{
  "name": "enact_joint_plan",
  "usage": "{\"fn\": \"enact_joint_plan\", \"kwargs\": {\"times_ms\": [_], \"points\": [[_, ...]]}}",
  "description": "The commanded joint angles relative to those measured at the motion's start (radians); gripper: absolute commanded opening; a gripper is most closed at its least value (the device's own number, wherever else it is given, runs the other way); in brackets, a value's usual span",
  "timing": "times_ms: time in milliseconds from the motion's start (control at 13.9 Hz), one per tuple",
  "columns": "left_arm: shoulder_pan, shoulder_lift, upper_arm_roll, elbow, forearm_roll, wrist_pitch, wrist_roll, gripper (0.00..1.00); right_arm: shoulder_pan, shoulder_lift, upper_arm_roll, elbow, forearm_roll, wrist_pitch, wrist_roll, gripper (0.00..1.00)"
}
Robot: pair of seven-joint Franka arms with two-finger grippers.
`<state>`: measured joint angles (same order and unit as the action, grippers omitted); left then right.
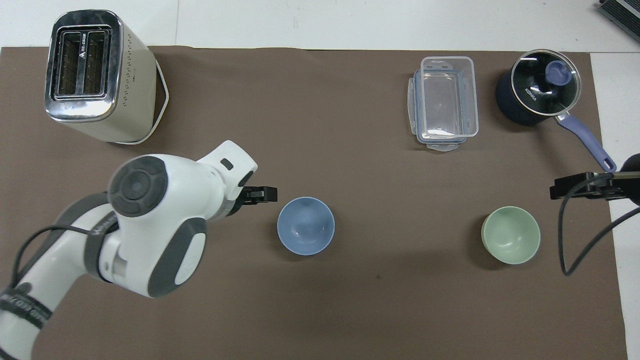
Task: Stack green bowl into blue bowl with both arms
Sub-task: 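Release the blue bowl with the left gripper while the right gripper reaches the green bowl, then grasp the green bowl rim with the right gripper and lift it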
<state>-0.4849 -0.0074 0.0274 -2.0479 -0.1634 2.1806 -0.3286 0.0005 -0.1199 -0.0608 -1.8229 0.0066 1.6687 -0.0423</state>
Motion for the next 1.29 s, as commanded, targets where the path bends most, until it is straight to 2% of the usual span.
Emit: {"fn": "enact_joint_plan", "kwargs": {"times_ms": [0,143,358,430,573,717,932,1147,1219], "points": [[0.098,-0.057,-0.009,0.096,0.071,-0.175,0.106,1.0,-0.056,-0.029,0.001,-0.166,-0.011,0.158,-0.118,1.0],[0.143,-0.04,-0.007,0.214,0.105,-0.272,0.135,1.0,-0.079,-0.029,-0.001,-0.272,-0.011,0.271,-0.181,1.0],[0.244,-0.052,-0.001,0.314,0.134,-0.359,0.233,1.0,-0.143,-0.023,-0.001,-0.462,-0.011,0.518,-0.289,1.0],[0.276,-0.054,0.0,0.354,0.133,-0.417,0.287,1.0,-0.149,-0.024,0.001,-0.508,-0.011,0.558,-0.289,1.0],[0.336,-0.054,0.002,0.415,0.133,-0.501,0.374,1.0,-0.149,-0.024,-0.001,-0.555,-0.011,0.579,-0.292,1.0],[0.359,-0.049,0.002,0.449,0.134,-0.524,0.385,1.0,-0.171,-0.001,0.001,-0.631,-0.011,0.684,-0.312,1.0],[0.4,-0.023,0.002,0.5,0.134,-0.571,0.388,1.0,-0.213,0.003,0.001,-0.668,-0.011,0.704,-0.407,1.0],[0.402,-0.022,0.002,0.515,0.14,-0.576,0.417,1.0,-0.232,0.016,0.001,-0.671,-0.011,0.715,-0.421,1.0],[0.404,-0.025,0.002,0.515,0.151,-0.575,0.427,1.0,-0.231,0.02,0.001,-0.673,-0.01,0.715,-0.421,0.82]]}}
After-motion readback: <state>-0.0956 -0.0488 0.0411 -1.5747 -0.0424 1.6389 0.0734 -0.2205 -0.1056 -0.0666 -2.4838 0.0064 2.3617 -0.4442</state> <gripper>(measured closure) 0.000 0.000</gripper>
